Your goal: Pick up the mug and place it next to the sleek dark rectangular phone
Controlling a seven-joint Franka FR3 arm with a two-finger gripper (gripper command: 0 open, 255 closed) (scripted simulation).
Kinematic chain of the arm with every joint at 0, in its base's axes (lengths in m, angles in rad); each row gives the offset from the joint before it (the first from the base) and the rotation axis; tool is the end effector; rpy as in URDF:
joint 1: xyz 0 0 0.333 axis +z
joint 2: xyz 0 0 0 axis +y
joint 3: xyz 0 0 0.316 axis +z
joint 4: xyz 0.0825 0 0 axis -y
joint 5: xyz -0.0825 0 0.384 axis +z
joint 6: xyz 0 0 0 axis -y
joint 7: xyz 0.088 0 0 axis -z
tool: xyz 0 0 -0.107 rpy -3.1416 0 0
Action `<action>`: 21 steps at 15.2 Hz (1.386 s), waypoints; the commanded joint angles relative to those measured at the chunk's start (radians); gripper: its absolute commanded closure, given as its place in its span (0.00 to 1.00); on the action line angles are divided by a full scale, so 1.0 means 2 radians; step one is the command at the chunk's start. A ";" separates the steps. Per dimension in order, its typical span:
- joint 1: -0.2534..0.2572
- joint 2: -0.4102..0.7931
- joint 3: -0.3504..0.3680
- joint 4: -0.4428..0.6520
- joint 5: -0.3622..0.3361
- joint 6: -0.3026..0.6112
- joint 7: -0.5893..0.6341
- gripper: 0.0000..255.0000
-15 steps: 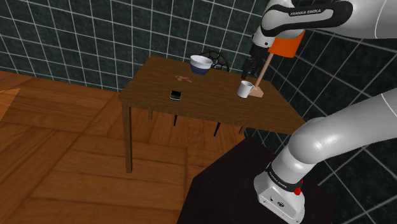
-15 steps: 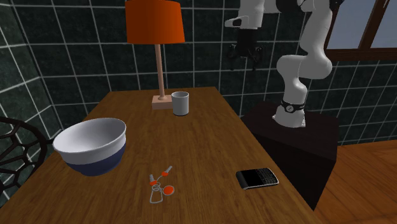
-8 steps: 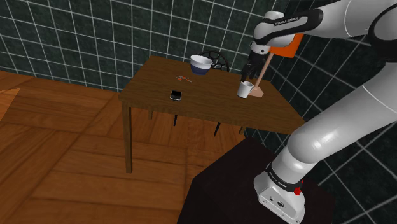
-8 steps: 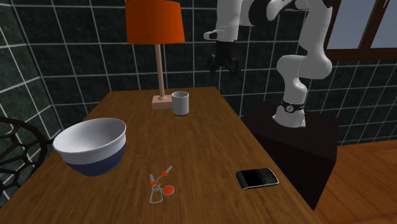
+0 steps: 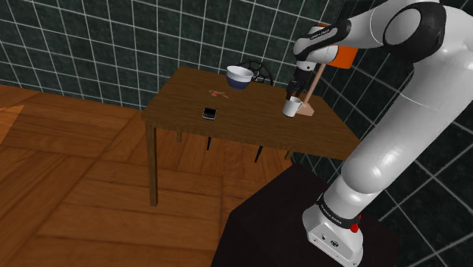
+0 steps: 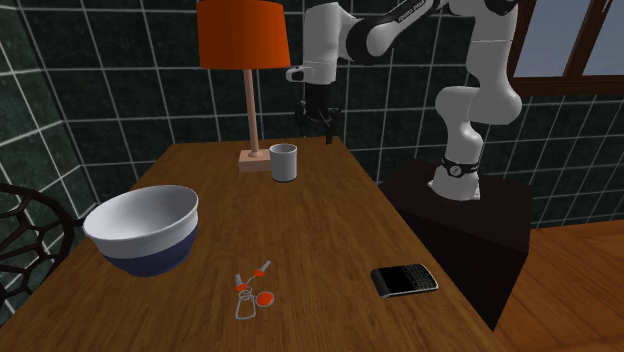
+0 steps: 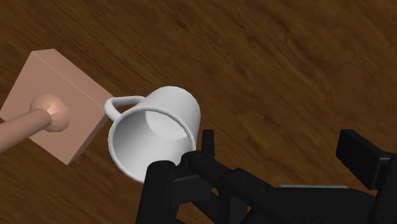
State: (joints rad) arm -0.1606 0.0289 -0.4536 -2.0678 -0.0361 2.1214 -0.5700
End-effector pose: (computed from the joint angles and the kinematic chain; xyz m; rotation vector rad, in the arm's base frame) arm 0.4537 -0.3205 0.4219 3.0897 -0.0392 -0.0024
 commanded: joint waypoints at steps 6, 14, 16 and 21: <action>-0.036 0.124 -0.009 0.094 0.061 0.019 -0.062 0.00; -0.042 0.147 -0.004 0.078 0.074 0.056 -0.071 0.00; -0.042 0.147 -0.004 0.078 0.074 0.056 -0.071 0.00; -0.042 0.147 -0.004 0.078 0.074 0.056 -0.071 0.00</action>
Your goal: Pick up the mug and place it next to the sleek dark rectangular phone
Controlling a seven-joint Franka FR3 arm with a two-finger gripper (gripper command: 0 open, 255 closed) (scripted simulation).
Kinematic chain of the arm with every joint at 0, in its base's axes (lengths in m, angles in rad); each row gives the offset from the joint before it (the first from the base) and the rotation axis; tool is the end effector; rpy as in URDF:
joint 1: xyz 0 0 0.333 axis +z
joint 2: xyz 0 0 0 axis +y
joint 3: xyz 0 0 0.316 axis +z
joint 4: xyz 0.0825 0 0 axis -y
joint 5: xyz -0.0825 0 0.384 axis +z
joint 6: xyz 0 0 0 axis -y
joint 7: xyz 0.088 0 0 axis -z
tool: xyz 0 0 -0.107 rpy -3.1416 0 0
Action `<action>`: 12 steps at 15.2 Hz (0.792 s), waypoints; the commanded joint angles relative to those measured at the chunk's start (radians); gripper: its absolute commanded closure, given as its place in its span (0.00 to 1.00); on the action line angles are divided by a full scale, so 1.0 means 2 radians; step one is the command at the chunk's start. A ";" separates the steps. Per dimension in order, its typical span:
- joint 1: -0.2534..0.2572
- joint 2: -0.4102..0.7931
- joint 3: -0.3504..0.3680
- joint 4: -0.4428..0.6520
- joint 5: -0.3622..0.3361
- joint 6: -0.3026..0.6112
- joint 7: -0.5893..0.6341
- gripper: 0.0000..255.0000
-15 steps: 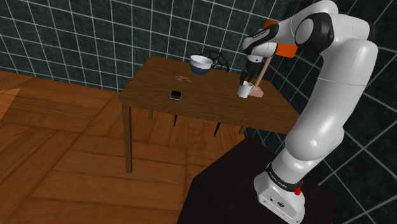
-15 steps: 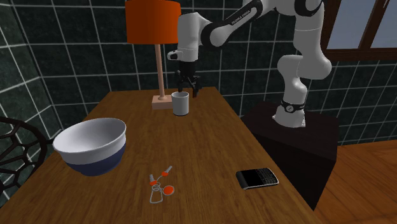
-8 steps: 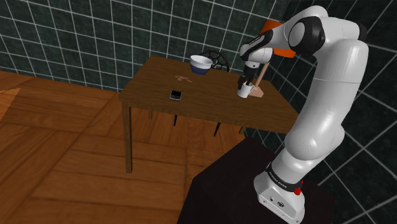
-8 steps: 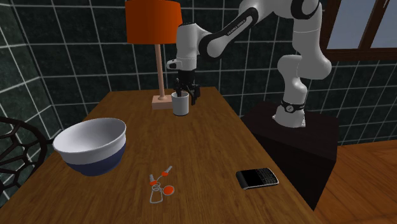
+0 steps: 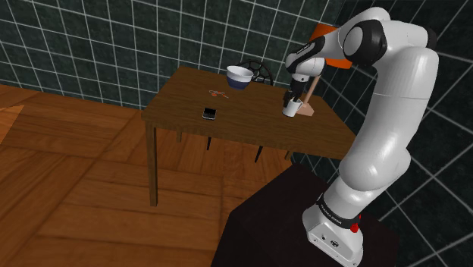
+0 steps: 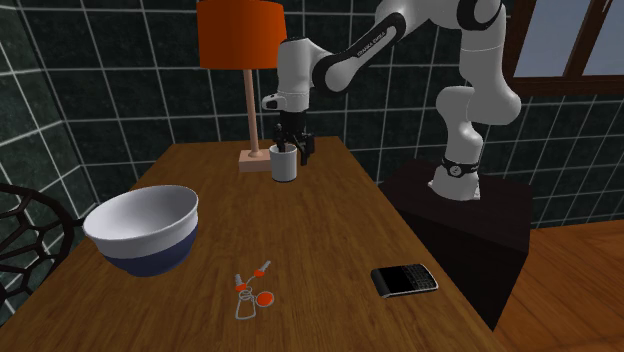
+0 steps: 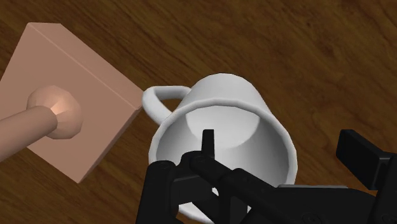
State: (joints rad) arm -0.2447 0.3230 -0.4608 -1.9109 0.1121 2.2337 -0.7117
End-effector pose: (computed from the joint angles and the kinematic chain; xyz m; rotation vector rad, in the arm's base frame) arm 0.4836 -0.3878 0.3473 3.0778 -0.0588 -0.0089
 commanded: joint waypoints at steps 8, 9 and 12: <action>0.000 0.000 0.000 0.000 0.000 0.000 0.000 1.00; 0.000 0.000 0.000 0.000 0.000 0.000 0.000 1.00; 0.001 -0.007 -0.002 0.005 -0.004 -0.011 0.002 1.00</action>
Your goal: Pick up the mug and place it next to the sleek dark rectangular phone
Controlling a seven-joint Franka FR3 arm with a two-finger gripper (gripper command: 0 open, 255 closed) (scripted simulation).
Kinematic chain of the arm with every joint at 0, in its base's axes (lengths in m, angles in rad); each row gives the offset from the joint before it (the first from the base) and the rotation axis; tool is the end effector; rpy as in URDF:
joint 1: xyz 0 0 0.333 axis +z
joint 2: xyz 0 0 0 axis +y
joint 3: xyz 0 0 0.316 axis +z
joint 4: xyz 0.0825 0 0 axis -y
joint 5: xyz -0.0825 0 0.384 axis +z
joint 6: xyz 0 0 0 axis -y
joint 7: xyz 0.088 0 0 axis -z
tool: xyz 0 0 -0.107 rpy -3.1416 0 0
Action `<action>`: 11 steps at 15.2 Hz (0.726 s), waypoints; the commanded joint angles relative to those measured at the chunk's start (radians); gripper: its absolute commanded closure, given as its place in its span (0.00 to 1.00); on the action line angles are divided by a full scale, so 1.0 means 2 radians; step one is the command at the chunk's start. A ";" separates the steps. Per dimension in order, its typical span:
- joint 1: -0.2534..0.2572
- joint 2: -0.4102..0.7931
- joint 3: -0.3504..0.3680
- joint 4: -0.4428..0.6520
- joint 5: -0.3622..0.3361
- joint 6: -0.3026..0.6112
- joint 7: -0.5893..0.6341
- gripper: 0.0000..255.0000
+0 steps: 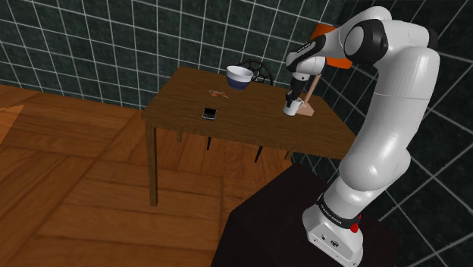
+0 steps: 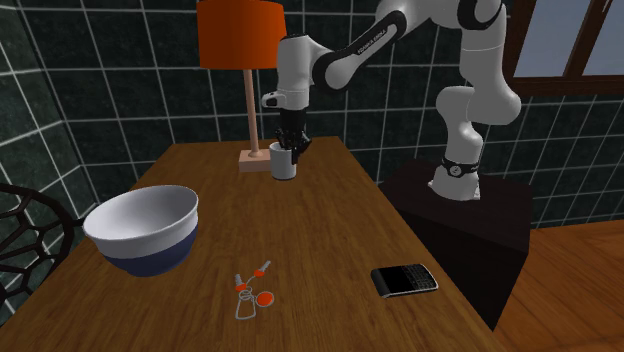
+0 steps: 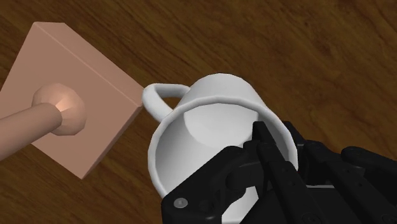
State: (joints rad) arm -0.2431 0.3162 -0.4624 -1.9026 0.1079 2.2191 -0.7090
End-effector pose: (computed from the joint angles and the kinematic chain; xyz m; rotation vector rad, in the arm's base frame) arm 0.4843 -0.3878 0.3536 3.0780 -0.0584 -0.0090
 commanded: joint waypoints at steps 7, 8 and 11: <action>0.004 -0.025 -0.006 0.022 -0.014 -0.045 0.007 1.00; 0.005 -0.028 -0.006 0.026 -0.016 -0.051 0.008 1.00; 0.006 -0.036 -0.008 0.037 -0.020 -0.069 0.010 1.00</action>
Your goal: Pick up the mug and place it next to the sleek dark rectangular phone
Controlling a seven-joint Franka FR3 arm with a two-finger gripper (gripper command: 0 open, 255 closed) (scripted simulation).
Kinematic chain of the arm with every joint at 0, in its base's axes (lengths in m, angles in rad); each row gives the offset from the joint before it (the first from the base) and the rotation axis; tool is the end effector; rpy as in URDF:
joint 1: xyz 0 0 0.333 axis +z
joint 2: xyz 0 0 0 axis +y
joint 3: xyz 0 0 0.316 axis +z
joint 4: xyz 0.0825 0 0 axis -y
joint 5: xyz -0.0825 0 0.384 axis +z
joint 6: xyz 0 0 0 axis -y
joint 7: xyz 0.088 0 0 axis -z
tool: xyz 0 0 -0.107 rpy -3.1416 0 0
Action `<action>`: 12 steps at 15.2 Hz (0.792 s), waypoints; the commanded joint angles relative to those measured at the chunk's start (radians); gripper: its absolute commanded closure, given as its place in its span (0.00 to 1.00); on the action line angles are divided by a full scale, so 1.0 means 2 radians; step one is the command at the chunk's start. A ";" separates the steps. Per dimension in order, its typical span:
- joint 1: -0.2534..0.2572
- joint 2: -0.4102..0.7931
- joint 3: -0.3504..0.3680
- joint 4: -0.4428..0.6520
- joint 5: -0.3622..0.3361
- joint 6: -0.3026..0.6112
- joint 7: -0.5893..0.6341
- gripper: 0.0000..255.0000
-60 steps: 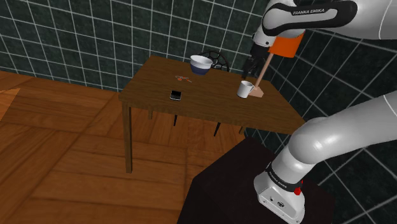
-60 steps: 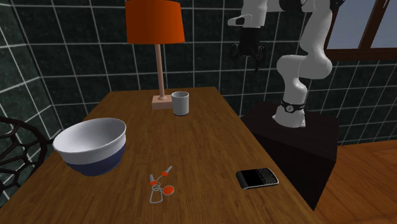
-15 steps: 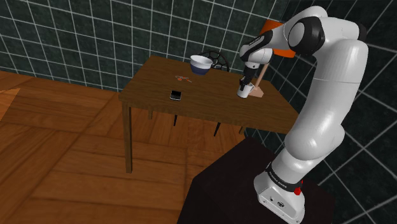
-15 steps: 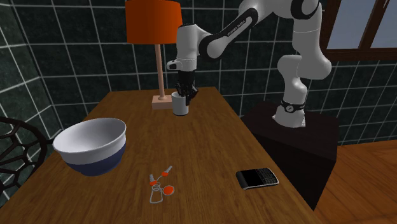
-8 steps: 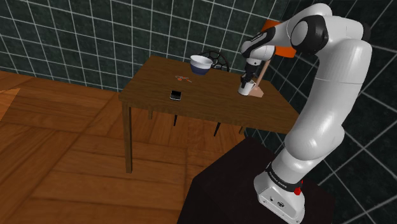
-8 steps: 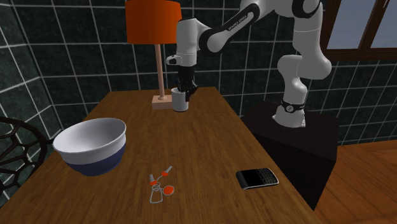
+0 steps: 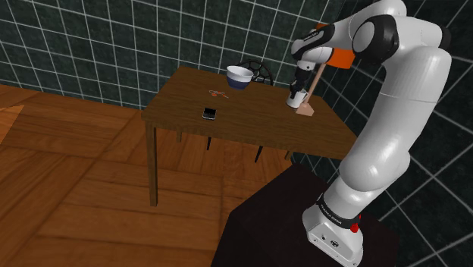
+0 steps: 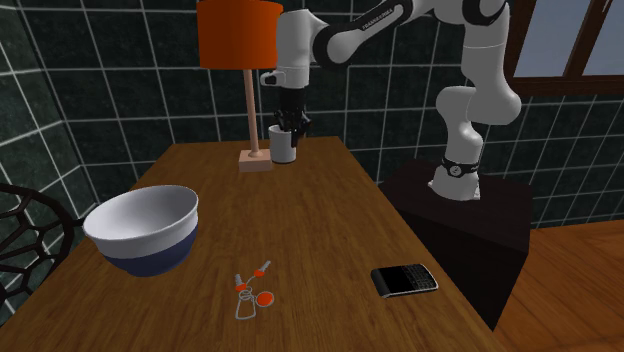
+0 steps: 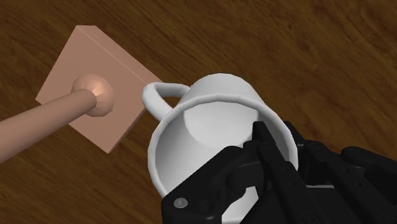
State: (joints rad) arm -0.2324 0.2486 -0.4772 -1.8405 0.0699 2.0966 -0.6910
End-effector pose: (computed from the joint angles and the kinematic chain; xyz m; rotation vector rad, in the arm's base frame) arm 0.4826 -0.3881 0.4099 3.0778 -0.0585 -0.0086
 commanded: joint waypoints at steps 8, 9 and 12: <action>0.003 -0.017 -0.003 0.041 -0.010 -0.057 0.005 1.00; 0.003 -0.019 -0.004 0.046 -0.011 -0.063 0.006 1.00; 0.003 -0.023 -0.004 0.062 -0.013 -0.082 0.006 1.00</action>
State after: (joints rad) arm -0.2250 0.2062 -0.4838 -1.7306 0.0460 1.9458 -0.6781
